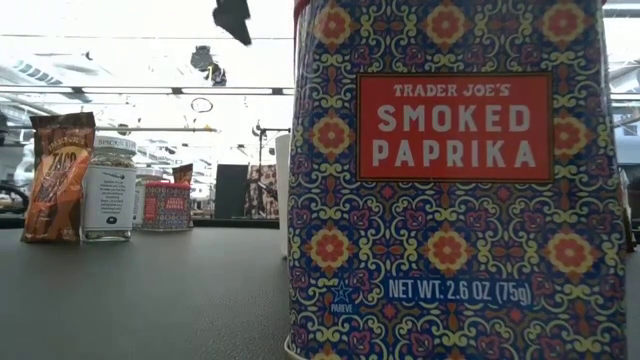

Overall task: Sort spices by type
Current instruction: Put the red seasoning can into the black bin

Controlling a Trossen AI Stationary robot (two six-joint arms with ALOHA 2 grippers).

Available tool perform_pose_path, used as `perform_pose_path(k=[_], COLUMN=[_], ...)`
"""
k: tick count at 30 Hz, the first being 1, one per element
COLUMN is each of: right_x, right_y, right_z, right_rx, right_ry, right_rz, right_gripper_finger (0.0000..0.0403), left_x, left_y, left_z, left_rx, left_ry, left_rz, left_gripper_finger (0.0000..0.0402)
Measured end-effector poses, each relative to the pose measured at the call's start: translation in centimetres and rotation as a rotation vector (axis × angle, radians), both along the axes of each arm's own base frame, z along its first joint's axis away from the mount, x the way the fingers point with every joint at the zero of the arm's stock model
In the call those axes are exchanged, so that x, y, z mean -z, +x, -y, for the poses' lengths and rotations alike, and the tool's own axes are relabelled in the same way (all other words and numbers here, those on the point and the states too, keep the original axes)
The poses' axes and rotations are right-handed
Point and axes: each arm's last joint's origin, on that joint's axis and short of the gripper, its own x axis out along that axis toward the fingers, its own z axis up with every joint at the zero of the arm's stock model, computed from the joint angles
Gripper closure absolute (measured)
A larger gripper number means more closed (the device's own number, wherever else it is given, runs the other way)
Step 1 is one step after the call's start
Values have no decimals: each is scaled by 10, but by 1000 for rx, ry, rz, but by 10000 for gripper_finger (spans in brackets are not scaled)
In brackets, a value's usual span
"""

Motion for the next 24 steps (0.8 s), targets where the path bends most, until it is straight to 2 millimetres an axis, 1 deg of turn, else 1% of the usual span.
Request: perform_pose_path(k=[3,6,9,12,17,20,24], right_x=[-1,-2,-4,-7,-10,-10,-9], right_y=[0,1,3,4,5,5,5], right_z=[0,0,0,0,-1,-2,-2], right_rx=[-8,-20,-33,-40,-68,-90,-103], right_ry=[-13,-31,-52,-64,-48,-46,-67], right_rz=[8,27,56,86,119,116,115], right_gripper_finger=[257,257,257,257,257,257,257], left_x=[-8,-11,-10,-8,7,17,33], left_y=[-14,-26,-32,-33,-34,-36,-31], left_z=[32,61,91,127,184,211,243], left_rx=[-35,-69,-68,-8,99,64,-11], left_ry=[-82,-143,-205,-255,-322,-374,-450], left_rz=[3,-34,-66,-79,-199,-279,-378], left_gripper_finger=[68,68,68,68,68,68,68])
